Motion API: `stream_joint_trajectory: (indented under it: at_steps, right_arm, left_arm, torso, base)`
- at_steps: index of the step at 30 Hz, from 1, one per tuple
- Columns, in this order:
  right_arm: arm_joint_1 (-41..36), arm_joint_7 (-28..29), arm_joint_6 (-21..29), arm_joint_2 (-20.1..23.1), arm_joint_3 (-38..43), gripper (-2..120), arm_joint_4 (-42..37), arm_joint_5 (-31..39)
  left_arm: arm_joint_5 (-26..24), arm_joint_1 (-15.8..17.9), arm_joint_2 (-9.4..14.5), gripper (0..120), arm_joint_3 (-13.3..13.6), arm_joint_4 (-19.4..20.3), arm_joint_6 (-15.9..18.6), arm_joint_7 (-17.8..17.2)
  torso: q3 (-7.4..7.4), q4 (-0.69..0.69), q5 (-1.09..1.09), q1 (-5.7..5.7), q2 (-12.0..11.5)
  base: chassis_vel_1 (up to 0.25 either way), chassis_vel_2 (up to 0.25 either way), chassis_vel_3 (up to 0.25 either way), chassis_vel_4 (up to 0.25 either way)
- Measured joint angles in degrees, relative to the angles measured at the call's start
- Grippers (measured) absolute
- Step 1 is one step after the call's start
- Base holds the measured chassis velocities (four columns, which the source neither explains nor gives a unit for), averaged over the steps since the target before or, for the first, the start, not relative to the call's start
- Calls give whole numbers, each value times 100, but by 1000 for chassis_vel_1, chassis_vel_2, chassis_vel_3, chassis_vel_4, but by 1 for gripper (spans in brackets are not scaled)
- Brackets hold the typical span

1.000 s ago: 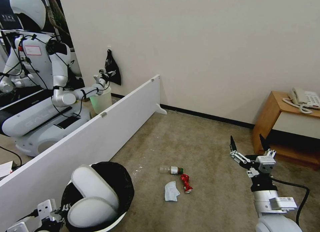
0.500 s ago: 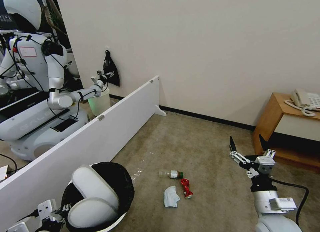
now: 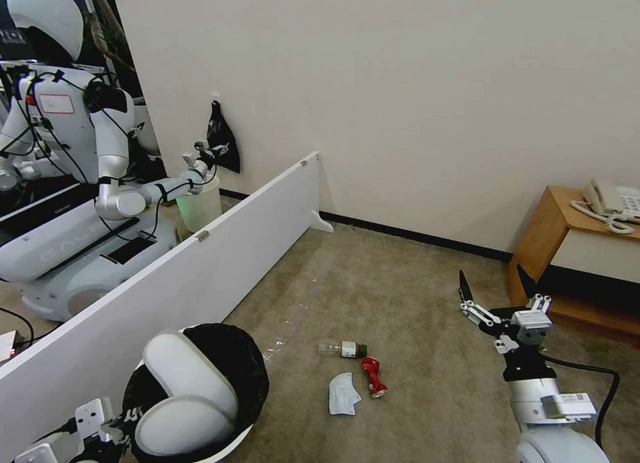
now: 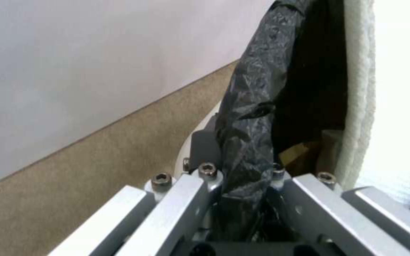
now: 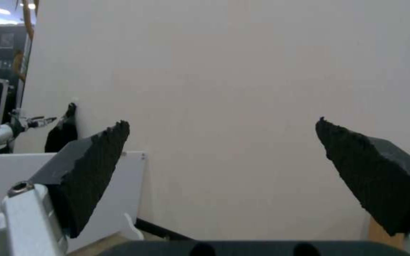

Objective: Pick up the trash bin and place the garbage on the floor into it.

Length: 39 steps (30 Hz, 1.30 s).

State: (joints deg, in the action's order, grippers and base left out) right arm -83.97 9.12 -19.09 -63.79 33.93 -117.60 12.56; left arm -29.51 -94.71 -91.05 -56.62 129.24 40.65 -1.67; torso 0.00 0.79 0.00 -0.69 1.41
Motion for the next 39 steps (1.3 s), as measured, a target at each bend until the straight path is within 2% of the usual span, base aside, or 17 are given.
stream_joint_trajectory:
  at_steps: [18, 24, 25, 26, 27, 28, 29, 31, 32, 34, 35, 38, 39]
  right_arm:
    - [84, 14, 136, 113, -58, 100, 76, 85]
    - [134, 34, 274, 278, -185, 100, 276, 134]
    - [158, 233, 605, 495, -407, 100, 326, 215]
    - [178, 344, 810, 581, -518, 100, 319, 356]
    - [253, 545, 1301, 765, -783, 100, 288, 736]
    - [253, 545, 1301, 765, -783, 100, 288, 736]
    - [394, 761, 1862, 921, -1052, 100, 248, 1112]
    - [666, 1093, 2553, 1053, -1464, 100, 218, 1612]
    - [666, 1093, 2553, 1053, -1464, 100, 218, 1612]
    - [938, 1347, 3049, 1120, -1784, 100, 213, 1972]
    - [938, 1347, 3049, 1120, -1784, 100, 213, 1972]
    - [1499, 1777, 3886, 1176, -2371, 100, 269, 2803]
    - [1499, 1777, 3886, 1176, -2371, 100, 269, 2803]
  left_arm:
    - [-21, 9, 28, 2, -16, -45, 4, 4]
    - [-25, 28, 37, 2, -20, -85, 4, 5]
    - [-26, 53, 37, 2, -23, -118, 5, 7]
    - [-26, 56, 39, 2, -24, -129, 4, 7]
    - [-26, 62, 41, 2, -23, -139, 5, 8]
    - [-26, 62, 41, 2, -23, -139, 5, 8]
    - [-26, 71, 41, 2, -21, -149, 6, 8]
    - [-22, 74, 38, 2, -18, -162, 7, 12]
    - [-22, 74, 38, 2, -18, -162, 7, 12]
    - [-16, 75, 39, 2, -18, -173, 7, 17]
    - [-16, 75, 39, 2, -18, -173, 7, 17]
    - [-16, 83, 44, 2, -22, -175, 10, 27]
    - [-16, 83, 44, 2, -22, -175, 10, 27]
  torso:
    - [0, 0, 0, 0, 0]
    - [0, 0, 0, 0, 1]
    - [0, -1, -1, 0, 1]
    - [0, 3, 0, 0, 1]
    - [0, 0, 0, 0, 1]
    - [0, 0, 0, 0, 1]
    - [0, -1, -1, 0, 1]
    - [0, -1, 0, 0, 1]
    - [0, -1, 0, 0, 1]
    - [0, -1, -1, 0, 1]
    - [0, -1, -1, 0, 1]
    - [0, -1, 0, 0, 1]
    - [0, -1, 0, 0, 1]
  base:
    - [0, 0, 0, 0]
    - [0, 0, 0, 0]
    - [0, 0, 0, 0]
    - [0, 0, 0, 0]
    - [0, 0, 0, 0]
    - [0, 0, 0, 0]
    - [0, 0, 0, 0]
    - [0, 0, 0, 0]
    - [0, 0, 0, 0]
    - [0, 0, 0, 0]
    - [0, 0, 0, 0]
    - [0, 0, 0, 0]
    - [0, 0, 0, 0]
